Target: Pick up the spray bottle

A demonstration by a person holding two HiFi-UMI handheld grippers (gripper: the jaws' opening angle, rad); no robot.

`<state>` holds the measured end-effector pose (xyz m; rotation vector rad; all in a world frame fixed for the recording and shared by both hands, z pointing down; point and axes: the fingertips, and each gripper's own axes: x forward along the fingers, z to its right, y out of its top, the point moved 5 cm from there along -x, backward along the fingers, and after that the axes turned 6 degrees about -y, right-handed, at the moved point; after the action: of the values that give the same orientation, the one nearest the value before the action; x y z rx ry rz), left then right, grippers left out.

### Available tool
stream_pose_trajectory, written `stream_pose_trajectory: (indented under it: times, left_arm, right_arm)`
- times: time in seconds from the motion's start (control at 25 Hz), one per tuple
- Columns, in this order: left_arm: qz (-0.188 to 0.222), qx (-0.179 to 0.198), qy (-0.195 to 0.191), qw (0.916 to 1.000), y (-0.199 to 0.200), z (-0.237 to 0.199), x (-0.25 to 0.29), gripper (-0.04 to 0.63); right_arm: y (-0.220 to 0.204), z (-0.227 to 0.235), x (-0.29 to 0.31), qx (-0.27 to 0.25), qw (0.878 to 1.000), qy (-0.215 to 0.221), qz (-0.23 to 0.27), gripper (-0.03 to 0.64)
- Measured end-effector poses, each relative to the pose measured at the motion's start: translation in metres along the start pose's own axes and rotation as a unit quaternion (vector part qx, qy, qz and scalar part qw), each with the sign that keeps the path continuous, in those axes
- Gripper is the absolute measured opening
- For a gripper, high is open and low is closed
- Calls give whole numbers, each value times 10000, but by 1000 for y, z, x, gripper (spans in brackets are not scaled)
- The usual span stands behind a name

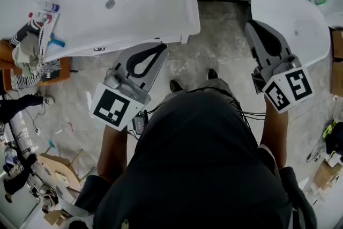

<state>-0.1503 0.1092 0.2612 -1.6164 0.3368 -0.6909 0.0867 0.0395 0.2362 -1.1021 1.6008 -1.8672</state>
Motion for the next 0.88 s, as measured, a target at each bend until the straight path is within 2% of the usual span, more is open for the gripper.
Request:
stream_pose_trajectory:
  times: [0.24, 0.44, 0.6, 0.88]
  left_arm:
    - [81, -75, -72, 9999, -6, -7, -7, 5]
    - [18, -114, 2, 9999, -8, -14, 2, 5]
    - [-29, -154, 164, 9997, -2, -22, 23, 5]
    - [-86, -1, 300, 9995, 30, -16, 86, 5]
  right_arm:
    - [5, -9, 0, -64, 9999, -93, -49, 11]
    - [5, -1, 6, -41, 9999, 18, -99, 11]
    - [3, 22, 20, -22, 9997, 206, -144, 11]
    - [10, 84, 38, -8, 9983, 576, -36, 11]
